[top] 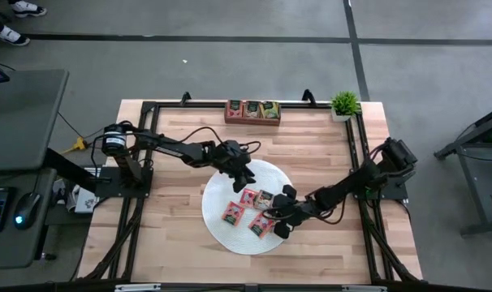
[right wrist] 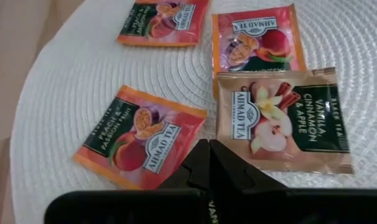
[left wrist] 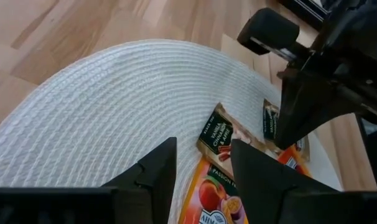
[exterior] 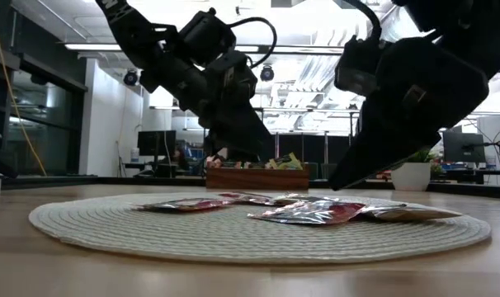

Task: Pick & Place Tea
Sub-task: Put the brown tea bag into the middle section of the wooden organizer

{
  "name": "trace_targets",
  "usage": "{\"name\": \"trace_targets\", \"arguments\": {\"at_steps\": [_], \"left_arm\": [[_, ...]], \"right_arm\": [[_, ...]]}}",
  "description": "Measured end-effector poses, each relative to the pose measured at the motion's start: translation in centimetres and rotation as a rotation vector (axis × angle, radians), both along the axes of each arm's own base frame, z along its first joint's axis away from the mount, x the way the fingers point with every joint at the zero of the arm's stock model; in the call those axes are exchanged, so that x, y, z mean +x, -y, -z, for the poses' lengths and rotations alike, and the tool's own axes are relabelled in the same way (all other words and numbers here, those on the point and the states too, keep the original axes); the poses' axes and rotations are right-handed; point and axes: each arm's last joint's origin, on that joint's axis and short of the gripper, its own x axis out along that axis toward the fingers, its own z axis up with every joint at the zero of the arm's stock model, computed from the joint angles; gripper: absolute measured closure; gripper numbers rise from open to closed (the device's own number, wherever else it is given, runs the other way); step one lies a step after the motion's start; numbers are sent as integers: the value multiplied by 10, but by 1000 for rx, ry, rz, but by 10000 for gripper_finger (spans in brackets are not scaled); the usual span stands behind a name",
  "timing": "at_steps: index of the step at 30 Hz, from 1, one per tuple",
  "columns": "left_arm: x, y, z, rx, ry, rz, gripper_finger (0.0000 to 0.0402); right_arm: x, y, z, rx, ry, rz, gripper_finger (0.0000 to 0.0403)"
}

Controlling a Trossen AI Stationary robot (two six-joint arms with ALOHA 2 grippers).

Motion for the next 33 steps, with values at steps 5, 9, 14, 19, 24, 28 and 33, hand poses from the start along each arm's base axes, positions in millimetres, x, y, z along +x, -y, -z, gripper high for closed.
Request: {"name": "trace_targets", "arguments": {"at_steps": [5,9,14,19,24,28,33], "left_arm": [[1,9,0,-12,1,10,252],[1,18,0,4,-2,6,252],[2,20,0,19,-5,-19,252],[2,20,1,-7,-11,-33,252],[3,20,16,-21,-67,-42,252],[5,21,16,-38,-54,-29,252],[5,21,17,-33,-61,-30,252]], "right_arm": [[1,-1,4,3,2,0,403],[1,-1,9,12,-18,10,403],[1,0,10,18,-24,19,403],[-1,3,13,40,-57,56,403],[1,2,11,42,-38,39,403],[3,1,9,48,-1,35,403],[5,1,8,44,21,46,403]]}}
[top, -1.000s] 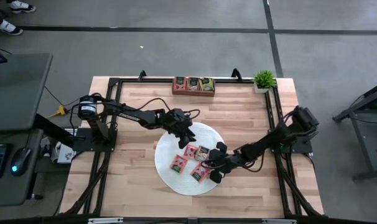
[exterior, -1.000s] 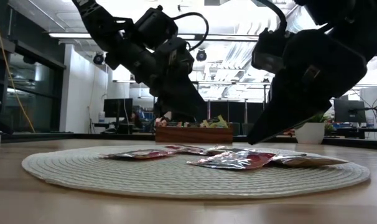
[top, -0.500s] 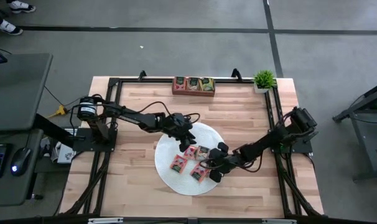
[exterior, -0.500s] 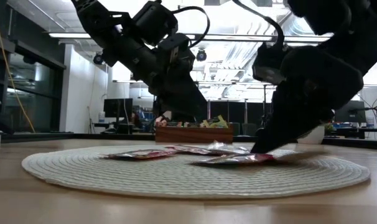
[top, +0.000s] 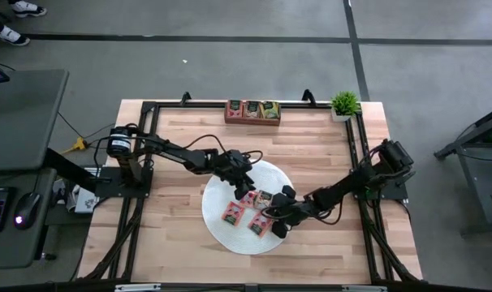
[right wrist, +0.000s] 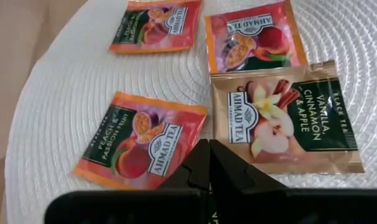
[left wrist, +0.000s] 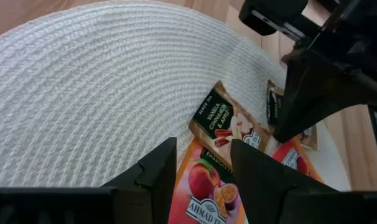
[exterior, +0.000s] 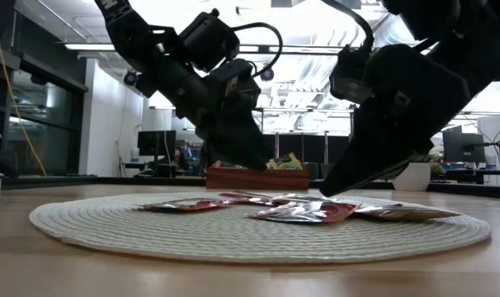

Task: Pick & Place Tea
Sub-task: Put the brown tea bag into the middle section of the wooden organizer

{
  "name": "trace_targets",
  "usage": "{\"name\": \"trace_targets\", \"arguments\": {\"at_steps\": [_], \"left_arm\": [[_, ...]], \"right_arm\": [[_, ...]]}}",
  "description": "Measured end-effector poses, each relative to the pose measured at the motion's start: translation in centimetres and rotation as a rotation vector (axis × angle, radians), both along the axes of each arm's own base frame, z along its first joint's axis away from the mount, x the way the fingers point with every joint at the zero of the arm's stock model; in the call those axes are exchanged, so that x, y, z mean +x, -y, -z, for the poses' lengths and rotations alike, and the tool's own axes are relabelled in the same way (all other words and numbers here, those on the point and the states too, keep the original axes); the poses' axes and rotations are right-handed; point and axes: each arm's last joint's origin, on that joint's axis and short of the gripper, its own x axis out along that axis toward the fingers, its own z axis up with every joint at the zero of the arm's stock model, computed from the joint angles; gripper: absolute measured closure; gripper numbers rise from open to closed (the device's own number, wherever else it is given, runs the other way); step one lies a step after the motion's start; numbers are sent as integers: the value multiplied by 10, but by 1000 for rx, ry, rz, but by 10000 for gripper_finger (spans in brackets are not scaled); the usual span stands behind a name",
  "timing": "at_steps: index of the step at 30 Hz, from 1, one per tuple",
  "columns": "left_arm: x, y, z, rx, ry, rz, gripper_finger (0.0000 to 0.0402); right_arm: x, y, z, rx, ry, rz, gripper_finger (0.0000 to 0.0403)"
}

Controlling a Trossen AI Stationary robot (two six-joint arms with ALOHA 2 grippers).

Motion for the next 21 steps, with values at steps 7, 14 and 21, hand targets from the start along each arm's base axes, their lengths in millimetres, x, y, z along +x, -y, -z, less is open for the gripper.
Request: {"name": "trace_targets", "arguments": {"at_steps": [7,14,21], "left_arm": [[0,3,-1,-9,7,18,252],[5,3,3,-33,44,19,252],[5,2,4,-25,31,-12,252]], "right_arm": [[0,7,3,-19,-39,24,403],[0,12,5,-14,-60,50,403],[-1,12,6,-7,-75,59,403]]}}
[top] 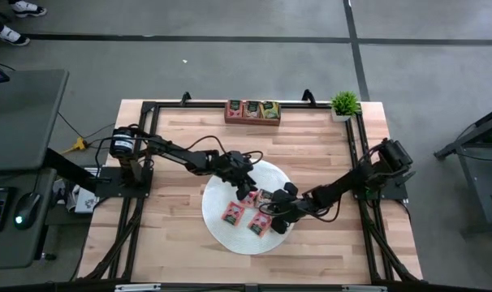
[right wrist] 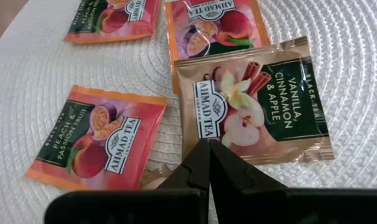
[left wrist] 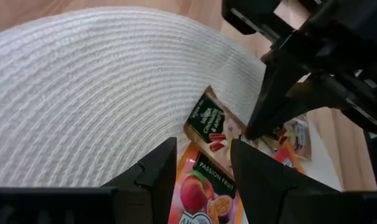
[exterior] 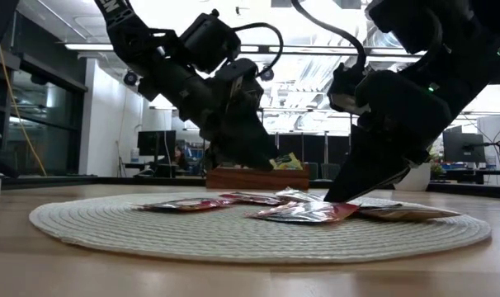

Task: Pick & Place Tea
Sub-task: Put the brown tea bag into the middle section of the wooden organizer

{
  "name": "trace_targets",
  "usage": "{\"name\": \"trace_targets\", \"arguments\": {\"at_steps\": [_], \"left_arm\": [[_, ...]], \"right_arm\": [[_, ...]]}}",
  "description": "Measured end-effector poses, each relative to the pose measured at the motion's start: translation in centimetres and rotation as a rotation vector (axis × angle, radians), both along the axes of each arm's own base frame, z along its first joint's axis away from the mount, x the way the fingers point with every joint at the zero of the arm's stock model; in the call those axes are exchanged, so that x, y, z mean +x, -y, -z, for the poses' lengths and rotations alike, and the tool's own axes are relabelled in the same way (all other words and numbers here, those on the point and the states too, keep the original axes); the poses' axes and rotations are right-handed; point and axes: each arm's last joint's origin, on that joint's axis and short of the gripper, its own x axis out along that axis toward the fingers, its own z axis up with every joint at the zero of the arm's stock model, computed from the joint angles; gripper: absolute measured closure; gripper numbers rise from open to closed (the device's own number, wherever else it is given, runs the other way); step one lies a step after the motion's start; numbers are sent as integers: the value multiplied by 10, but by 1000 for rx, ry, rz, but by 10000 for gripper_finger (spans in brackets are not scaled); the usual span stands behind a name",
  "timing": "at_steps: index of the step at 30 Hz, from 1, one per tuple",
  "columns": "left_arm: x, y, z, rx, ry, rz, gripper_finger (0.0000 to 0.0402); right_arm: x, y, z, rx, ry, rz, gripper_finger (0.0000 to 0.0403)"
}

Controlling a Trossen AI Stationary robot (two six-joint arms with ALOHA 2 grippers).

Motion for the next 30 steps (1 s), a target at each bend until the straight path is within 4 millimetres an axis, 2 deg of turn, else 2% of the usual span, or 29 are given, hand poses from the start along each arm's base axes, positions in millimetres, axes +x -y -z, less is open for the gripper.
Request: {"name": "trace_targets", "arguments": {"at_steps": [5,10,13,22,25,28,30], "left_arm": [[0,0,1,-70,-20,-46,252],[2,0,20,-181,-112,-113,252],[4,1,14,-247,-97,-144,252],[4,0,15,-262,-98,-166,252],[10,1,11,-284,-93,-149,252],[19,1,19,-283,-119,-152,252],[25,1,16,-300,-119,-132,252]], "right_arm": [[0,0,1,-7,-2,3,403],[2,-1,7,8,0,11,403],[4,-2,11,20,10,8,403],[5,-2,11,21,17,8,403],[5,-2,11,16,17,6,403],[5,-2,11,15,18,6,403],[5,-2,11,14,18,6,403]]}}
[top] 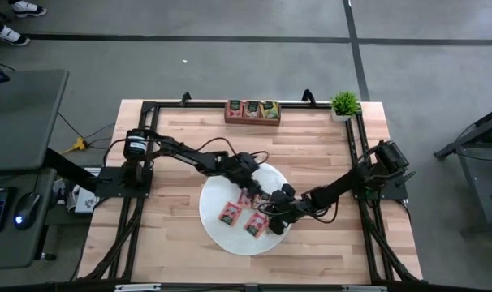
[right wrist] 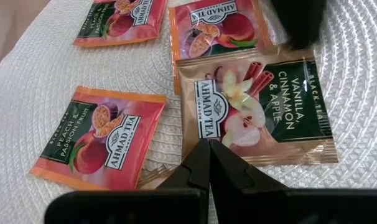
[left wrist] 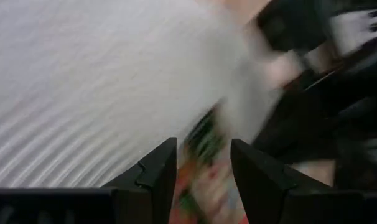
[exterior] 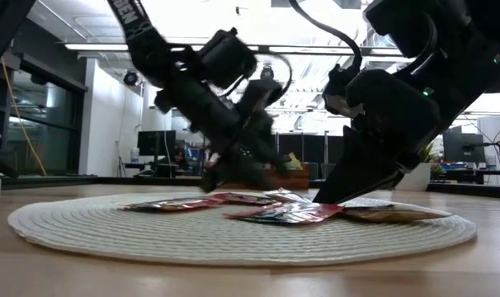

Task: Pick & Place Tea
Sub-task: Put the brown tea bag into the middle section of the wooden organizer

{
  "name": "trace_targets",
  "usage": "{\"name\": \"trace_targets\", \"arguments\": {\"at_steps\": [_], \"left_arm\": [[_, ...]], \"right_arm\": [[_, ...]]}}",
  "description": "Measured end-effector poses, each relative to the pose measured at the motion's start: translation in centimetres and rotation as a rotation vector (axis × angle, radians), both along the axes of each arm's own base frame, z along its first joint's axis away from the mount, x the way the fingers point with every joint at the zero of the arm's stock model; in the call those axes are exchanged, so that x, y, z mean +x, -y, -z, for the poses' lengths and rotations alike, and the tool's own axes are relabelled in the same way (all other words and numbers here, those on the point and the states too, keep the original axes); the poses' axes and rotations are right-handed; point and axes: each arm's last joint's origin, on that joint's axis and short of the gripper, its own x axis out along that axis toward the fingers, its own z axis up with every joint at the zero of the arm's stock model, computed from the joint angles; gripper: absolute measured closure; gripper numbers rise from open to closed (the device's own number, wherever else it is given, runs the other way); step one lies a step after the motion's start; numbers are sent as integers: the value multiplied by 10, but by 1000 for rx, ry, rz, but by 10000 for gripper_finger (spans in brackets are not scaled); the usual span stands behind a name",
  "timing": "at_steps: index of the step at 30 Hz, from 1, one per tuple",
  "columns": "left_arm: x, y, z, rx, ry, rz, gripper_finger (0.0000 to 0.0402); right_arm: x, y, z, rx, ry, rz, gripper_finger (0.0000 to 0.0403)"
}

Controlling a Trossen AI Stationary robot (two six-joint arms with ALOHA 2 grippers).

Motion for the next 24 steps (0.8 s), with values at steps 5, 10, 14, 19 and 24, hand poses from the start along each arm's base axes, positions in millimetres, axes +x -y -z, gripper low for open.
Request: {"name": "trace_targets", "arguments": {"at_steps": [5,10,14,19,24], "left_arm": [[18,1,1,-2,-43,59,252],[29,1,-2,31,-92,110,252],[34,0,-10,100,-77,147,252],[37,-5,-25,191,-115,155,252],[33,-9,-37,250,-286,173,252]], "right_arm": [[0,0,0,1,0,-4,403],[0,0,0,0,-1,-5,403],[0,0,1,-3,-5,-12,403],[0,0,1,-6,-8,-19,403],[0,0,1,-6,-11,-21,403]]}}
